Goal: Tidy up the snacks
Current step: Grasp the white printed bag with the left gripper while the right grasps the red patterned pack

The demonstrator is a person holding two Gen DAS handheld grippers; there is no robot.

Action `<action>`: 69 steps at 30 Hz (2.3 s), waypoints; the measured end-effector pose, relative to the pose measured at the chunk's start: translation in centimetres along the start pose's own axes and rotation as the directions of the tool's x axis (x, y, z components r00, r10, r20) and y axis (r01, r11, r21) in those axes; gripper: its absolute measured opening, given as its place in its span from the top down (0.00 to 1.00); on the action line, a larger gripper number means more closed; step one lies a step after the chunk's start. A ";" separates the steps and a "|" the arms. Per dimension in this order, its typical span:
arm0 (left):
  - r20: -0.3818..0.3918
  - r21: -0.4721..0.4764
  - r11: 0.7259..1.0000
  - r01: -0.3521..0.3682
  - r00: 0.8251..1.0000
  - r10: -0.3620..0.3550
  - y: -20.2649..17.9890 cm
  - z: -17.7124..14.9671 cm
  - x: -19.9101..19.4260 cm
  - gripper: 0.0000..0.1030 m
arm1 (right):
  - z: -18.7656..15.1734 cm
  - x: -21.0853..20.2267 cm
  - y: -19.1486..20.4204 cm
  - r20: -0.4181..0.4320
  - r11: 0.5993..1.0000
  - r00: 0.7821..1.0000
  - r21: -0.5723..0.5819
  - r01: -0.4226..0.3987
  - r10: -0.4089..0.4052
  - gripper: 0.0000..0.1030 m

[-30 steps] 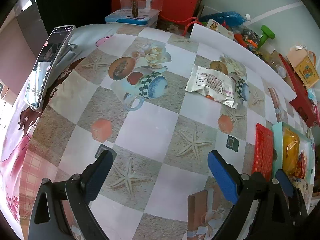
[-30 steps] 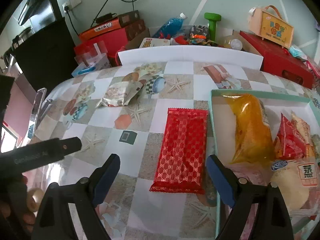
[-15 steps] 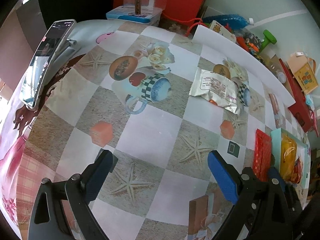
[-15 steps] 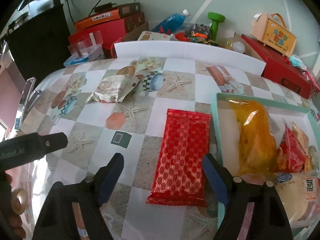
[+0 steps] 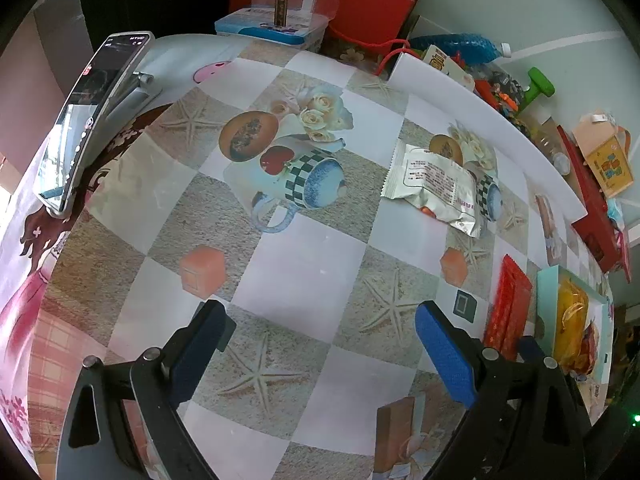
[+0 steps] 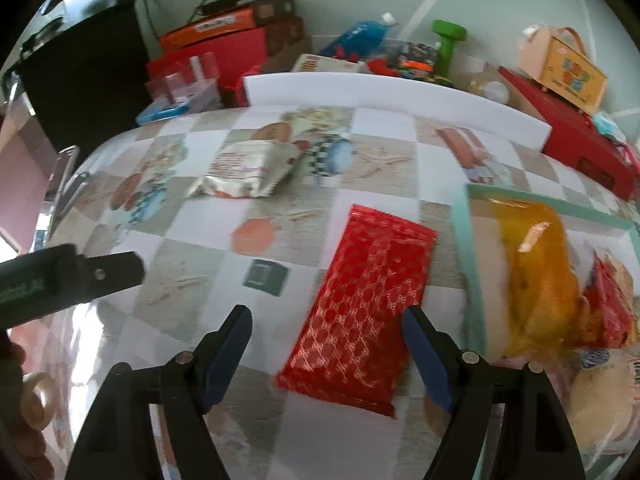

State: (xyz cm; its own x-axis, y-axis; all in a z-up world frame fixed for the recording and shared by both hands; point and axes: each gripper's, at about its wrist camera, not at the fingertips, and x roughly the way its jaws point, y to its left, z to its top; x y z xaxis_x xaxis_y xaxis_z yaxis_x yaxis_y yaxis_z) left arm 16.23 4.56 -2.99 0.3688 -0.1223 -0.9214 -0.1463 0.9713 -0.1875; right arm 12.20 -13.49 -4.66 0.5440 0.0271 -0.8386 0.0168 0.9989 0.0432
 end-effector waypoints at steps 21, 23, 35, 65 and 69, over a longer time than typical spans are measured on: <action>-0.010 0.015 1.000 -0.012 1.000 0.012 -0.6 0.8 1.3 0.07 | 1.1 1.0 -1.5 -0.020 0.993 0.996 0.081 0.087 -0.085 0.38; -0.010 0.026 1.000 -0.018 1.000 0.019 -1.0 0.8 1.4 0.07 | 1.1 1.1 -1.5 -0.026 0.992 0.996 0.084 0.089 -0.087 0.37; 0.006 0.080 0.996 -0.030 1.000 0.029 -2.9 0.8 1.4 0.07 | 1.2 1.2 -1.9 -0.038 0.991 0.997 0.114 0.077 -0.073 0.25; 0.004 0.191 0.973 0.128 0.991 -0.131 -6.0 5.4 2.8 0.07 | 2.0 2.2 -1.2 -0.023 0.994 0.999 0.097 0.042 -0.040 0.20; 0.003 0.299 0.951 0.080 0.996 -0.084 -8.5 6.4 3.8 0.07 | 2.1 2.6 -1.4 -0.016 0.994 0.998 0.091 0.055 -0.054 0.20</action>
State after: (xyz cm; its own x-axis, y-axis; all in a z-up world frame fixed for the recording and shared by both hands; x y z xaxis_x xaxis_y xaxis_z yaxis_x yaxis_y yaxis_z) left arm 24.73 -2.83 -2.71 0.3828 -0.2032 -0.9012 0.1645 0.9749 -0.1499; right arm 15.28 -14.92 -5.75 0.5287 -0.0262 -0.8484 0.1231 0.9913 0.0461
